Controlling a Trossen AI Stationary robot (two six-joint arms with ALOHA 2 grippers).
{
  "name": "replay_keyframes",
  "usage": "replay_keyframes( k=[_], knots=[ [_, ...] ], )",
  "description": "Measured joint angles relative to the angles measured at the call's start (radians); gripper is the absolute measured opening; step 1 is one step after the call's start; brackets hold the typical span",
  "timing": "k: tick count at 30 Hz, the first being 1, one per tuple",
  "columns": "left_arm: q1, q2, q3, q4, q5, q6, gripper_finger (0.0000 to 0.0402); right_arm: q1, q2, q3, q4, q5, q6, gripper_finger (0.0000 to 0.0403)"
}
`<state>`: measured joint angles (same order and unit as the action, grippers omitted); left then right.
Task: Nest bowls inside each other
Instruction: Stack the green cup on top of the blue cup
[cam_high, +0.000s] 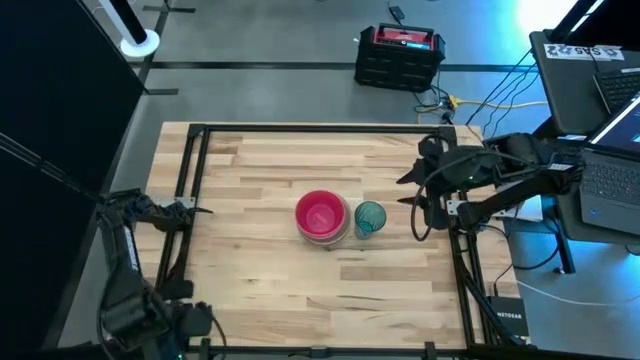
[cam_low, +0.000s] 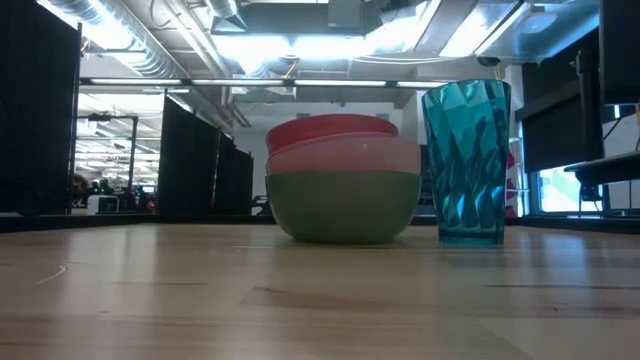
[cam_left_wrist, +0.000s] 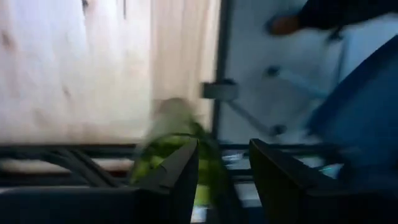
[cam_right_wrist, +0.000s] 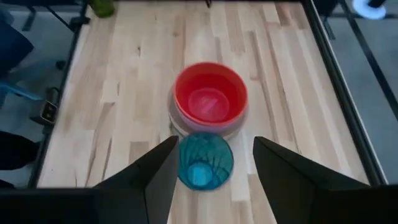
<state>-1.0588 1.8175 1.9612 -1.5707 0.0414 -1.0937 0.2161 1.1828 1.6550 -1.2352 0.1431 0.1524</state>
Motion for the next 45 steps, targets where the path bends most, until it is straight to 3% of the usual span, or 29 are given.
replay_keyframes(
  k=[5,20,28,45],
  knots=[
    [-0.022,-0.063,-0.207,0.0,-0.001,0.104,0.0129,0.001,0.007,-0.001,0.05,-0.031,0.054,0.0193],
    [-0.022,-0.381,-0.476,0.102,0.011,0.268,0.0129,0.018,0.024,-0.001,0.119,-0.037,0.284,0.0193],
    [-0.026,-0.334,-0.483,0.176,0.01,0.316,0.0129,0.06,0.044,-0.001,0.14,0.03,0.3,0.0193],
    [-0.029,-0.332,-0.598,0.315,0.007,0.311,0.0129,0.059,0.044,-0.001,0.16,0.028,0.296,0.0193]
  ],
)
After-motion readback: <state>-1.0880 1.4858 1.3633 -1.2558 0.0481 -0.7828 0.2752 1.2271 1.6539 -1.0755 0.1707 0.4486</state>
